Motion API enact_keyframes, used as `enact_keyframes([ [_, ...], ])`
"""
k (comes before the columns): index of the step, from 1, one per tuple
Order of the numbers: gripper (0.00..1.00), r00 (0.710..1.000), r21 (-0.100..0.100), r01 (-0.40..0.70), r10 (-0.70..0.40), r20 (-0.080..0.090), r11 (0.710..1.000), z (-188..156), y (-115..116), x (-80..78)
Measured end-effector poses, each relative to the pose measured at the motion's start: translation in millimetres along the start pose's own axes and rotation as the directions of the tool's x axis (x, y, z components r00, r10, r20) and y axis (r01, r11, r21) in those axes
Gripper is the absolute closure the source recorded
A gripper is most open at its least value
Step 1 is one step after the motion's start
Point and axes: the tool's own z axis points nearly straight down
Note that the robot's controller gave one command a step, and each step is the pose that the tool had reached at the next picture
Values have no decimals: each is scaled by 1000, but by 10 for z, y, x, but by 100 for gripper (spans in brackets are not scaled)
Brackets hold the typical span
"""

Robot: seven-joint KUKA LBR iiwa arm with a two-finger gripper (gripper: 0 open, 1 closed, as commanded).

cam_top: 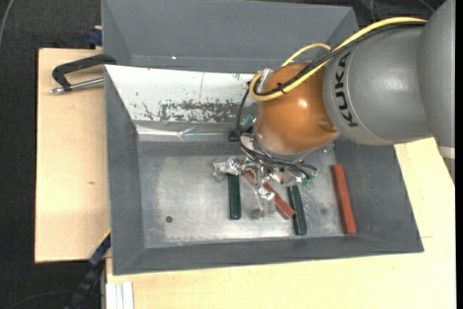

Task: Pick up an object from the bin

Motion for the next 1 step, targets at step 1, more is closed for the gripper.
enact_keyframes([
  [1,100,1000,-1,-1,1,1,1000,0,0,-1],
])
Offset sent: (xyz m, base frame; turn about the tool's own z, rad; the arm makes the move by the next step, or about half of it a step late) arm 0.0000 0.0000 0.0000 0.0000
